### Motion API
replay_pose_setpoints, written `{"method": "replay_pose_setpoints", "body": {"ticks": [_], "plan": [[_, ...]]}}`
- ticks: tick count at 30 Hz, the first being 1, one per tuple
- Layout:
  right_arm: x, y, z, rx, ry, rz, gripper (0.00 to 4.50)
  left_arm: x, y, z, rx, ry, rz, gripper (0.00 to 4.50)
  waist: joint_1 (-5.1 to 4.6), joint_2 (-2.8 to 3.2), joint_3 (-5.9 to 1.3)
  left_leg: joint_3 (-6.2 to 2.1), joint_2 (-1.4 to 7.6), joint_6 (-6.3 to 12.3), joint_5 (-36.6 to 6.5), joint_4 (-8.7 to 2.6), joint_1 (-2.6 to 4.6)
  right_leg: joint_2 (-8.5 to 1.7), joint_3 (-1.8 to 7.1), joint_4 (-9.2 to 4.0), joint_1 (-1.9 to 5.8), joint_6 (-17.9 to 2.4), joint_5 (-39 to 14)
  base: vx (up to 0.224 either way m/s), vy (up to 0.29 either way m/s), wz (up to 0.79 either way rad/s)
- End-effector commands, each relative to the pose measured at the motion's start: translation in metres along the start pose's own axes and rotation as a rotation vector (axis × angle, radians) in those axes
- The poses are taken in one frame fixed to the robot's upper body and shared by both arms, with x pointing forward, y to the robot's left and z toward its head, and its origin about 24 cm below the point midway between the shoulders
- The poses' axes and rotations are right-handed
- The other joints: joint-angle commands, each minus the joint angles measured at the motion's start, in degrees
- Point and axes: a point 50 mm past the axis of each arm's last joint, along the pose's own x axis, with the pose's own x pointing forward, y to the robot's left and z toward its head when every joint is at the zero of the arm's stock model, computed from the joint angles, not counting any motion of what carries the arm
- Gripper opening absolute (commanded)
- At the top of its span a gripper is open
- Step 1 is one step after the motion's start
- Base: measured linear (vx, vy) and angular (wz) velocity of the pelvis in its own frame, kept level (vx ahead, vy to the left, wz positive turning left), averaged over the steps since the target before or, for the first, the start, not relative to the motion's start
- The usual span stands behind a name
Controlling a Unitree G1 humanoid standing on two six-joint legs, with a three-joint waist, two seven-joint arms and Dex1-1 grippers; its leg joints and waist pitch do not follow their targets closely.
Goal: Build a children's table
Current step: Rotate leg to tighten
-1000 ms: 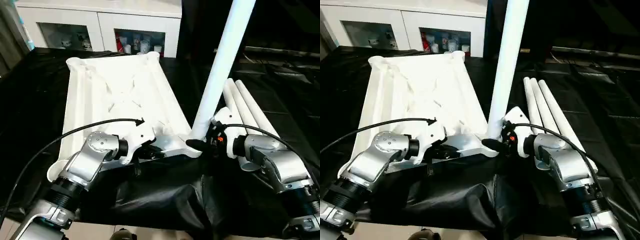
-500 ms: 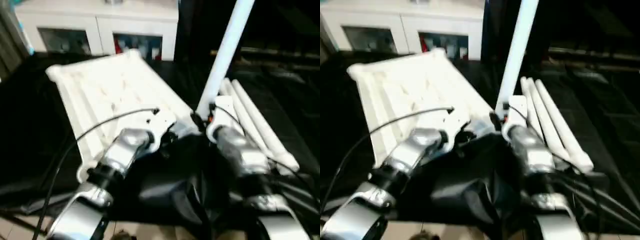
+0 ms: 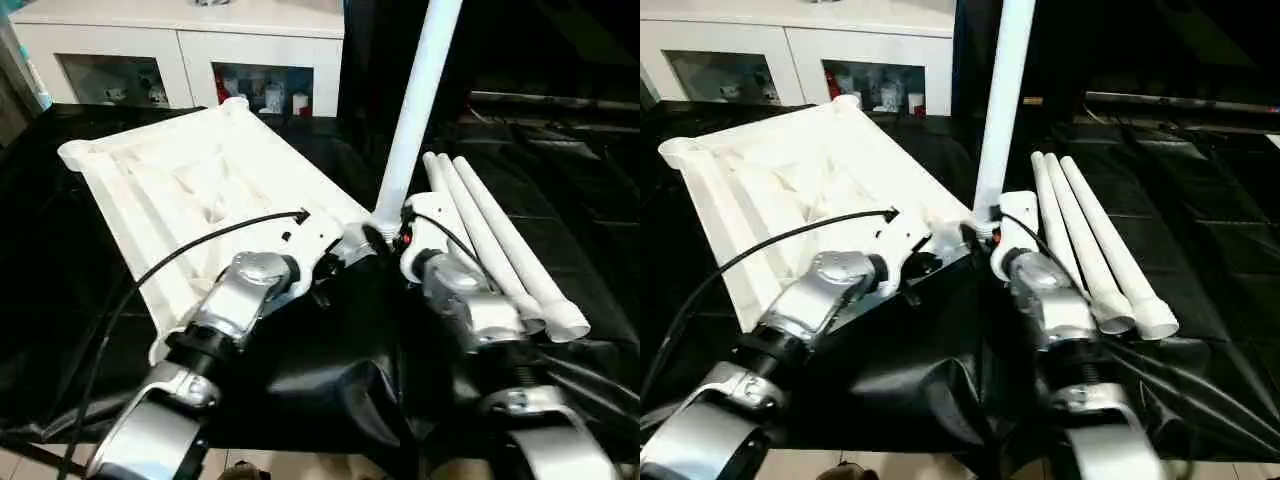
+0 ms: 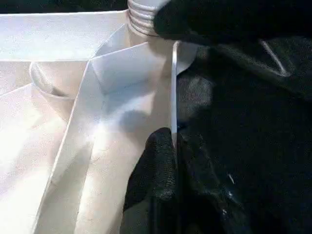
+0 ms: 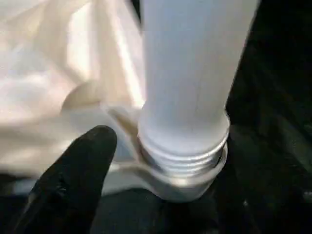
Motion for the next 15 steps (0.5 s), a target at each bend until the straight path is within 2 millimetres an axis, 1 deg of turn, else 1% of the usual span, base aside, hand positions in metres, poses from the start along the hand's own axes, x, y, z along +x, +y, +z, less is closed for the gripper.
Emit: {"method": "replay_pose_setpoints", "body": {"ticks": [1, 2, 3, 4, 5, 6, 7, 8, 9, 11, 12, 14, 15], "plan": [[-0.007, 0.006, 0.002, -0.049, 0.031, 0.13, 4.31, -0.008, -0.001, 0.026, 0.067, -0.152, -0.048, 0.0, 0.4, -0.36, -4.53, -1.34, 3.19, 3.52, -5.5, -3.78, 0.91, -5.36, 3.02, -3.55, 3.56, -11.8, -4.7, 0.0, 0.0, 0.0], [-0.012, 0.002, 0.003, -0.062, 0.043, 0.155, 4.41, -0.01, 0.0, 0.025, 0.079, -0.157, -0.064, 0.0, 0.5, -0.31, -4.52, -1.37, 3.32, 3.77, -5.8, -3.76, 1.0, -5.46, 3.03, -3.66, 3.48, -11.9, -5.2, 0.0, 0.0, 0.0], [-0.013, 0.002, 0.003, -0.064, 0.045, 0.159, 4.41, -0.011, 0.0, 0.025, 0.08, -0.158, -0.067, 0.0, 0.46, -0.3, -4.52, -1.37, 3.32, 3.82, -6.0, -3.78, 0.99, -5.43, 3.01, -3.69, 3.48, -11.9, -5.6, 0.0, 0.0, 0.0], [-0.018, -0.002, 0.004, -0.083, 0.064, 0.192, 4.41, -0.014, 0.0, 0.025, 0.092, -0.165, -0.094, 0.0, 0.44, -0.22, -4.37, -1.32, 3.25, 3.61, -7.0, -3.8, 1.12, -5.34, 3.0, -3.98, 3.29, -11.9, -7.1, 0.0, 0.0, 0.0], [-0.028, -0.007, 0.004, -0.118, 0.099, 0.253, 4.41, -0.02, -0.001, 0.023, 0.117, -0.174, -0.143, 0.0, 0.56, -0.24, -4.3, -1.36, 3.47, 3.33, -7.7, -3.87, 1.19, -5.44, 3.08, -4.02, 3.3, -11.7, -8.2, 0.0, 0.0, 0.0], [-0.028, -0.007, 0.004, -0.118, 0.099, 0.253, 4.41, -0.02, -0.001, 0.023, 0.117, -0.174, -0.143, 0.0, 0.68, -0.22, -4.33, -1.43, 3.5, 3.25, -7.7, -3.88, 1.14, -5.52, 3.07, -3.97, 3.4, -11.5, -8.4, 0.0, 0.0, 0.0], [-0.036, -0.013, 0.006, -0.145, 0.112, 0.283, 4.41, -0.026, -0.003, 0.022, 0.133, -0.185, -0.202, 0.0, 0.75, -0.1, -4.29, -1.44, 3.64, 3.05, -8.0, -3.94, 1.24, -5.53, 3.1, -3.99, 3.21, -11.6, -8.9, 0.0, 0.0, 0.0], [-0.039, -0.015, 0.007, -0.154, 0.114, 0.29, 4.41, -0.029, -0.005, 0.022, 0.14, -0.188, -0.23, 0.0, 0.86, -0.13, -4.27, -1.34, 3.66, 2.86, -8.4, -3.88, 1.29, -5.61, 3.17, -4.07, 3.11, -11.6, -9.6, 0.0, 0.0, 0.0], [-0.041, -0.018, 0.009, -0.157, 0.113, 0.293, 4.41, -0.032, -0.006, 0.021, 0.153, -0.188, -0.253, 0.0, 1.03, -0.09, -4.26, -1.25, 3.59, 2.66, -8.4, -3.85, 1.35, -5.5, 3.2, -4.11, 2.96, -11.6, -9.9, 0.0, 0.0, 0.0], [-0.042, -0.021, 0.012, -0.16, 0.108, 0.292, 4.41, -0.036, -0.007, 0.02, 0.172, -0.182, -0.278, 0.0, 1.2, -0.07, -4.24, -1.31, 3.67, 2.39, -8.6, -3.91, 1.35, -5.55, 3.17, -4.08, 2.94, -11.6, -10.4, 0.0, 0.0, 0.0], [-0.043, -0.022, 0.014, -0.16, 0.105, 0.291, 4.41, -0.037, -0.008, 0.019, 0.178, -0.179, -0.286, 0.0, 1.44, 0.04, -4.23, -1.23, 3.7, 2.08, -9.0, -3.9, 1.59, -5.51, 3.18, -4.2, 2.66, -11.7, -11.1, 0.0, 0.0, 0.0], [-0.042, -0.022, 0.016, -0.156, 0.098, 0.295, 4.41, -0.039, -0.009, 0.017, 0.186, -0.173, -0.308, 0.0, 1.64, -0.12, -4.17, -1.19, 3.71, 1.67, -9.4, -3.97, 1.64, -5.46, 3.19, -4.26, 2.58, -11.6, -11.4, 0.0, 0.0, 0.0], [-0.042, -0.021, 0.016, -0.157, 0.098, 0.298, 4.41, -0.04, -0.009, 0.017, 0.186, -0.173, -0.309, 0.0, 1.71, -0.1, -4.18, -1.24, 3.71, 1.58, -9.3, -3.98, 1.59, -5.49, 3.19, -4.19, 2.63, -11.5, -11.4, 0.0, 0.0, 0.0]]}}
